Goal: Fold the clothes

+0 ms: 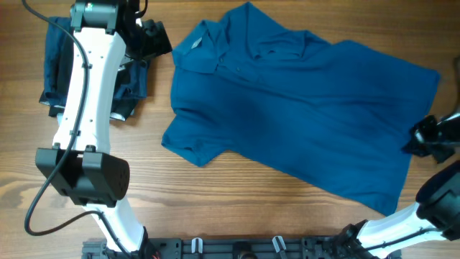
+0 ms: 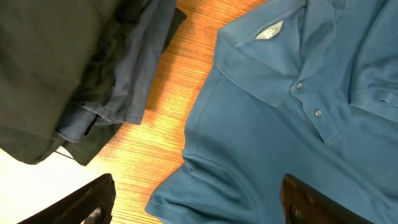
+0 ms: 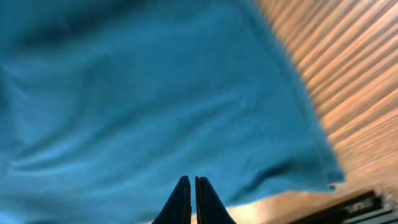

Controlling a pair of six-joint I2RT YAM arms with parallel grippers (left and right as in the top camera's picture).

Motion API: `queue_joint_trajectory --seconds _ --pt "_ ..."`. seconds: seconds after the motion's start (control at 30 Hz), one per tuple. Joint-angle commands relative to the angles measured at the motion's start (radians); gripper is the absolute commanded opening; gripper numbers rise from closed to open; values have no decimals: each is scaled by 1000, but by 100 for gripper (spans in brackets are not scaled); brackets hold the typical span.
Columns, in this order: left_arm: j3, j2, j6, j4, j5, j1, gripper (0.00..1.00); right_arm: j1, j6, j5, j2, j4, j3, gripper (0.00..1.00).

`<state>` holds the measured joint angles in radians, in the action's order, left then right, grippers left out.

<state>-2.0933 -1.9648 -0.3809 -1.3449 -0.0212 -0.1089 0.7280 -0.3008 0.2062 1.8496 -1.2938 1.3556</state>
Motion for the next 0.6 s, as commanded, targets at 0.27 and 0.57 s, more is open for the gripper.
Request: queue_joint_trajectory --seconds 0.27,0.57 --pt "22 -7 -16 2 16 5 85 19 -252 -294 -8 287 -354 18" --pt "80 -8 -16 -2 16 6 85 224 -285 -316 -7 298 -356 17"
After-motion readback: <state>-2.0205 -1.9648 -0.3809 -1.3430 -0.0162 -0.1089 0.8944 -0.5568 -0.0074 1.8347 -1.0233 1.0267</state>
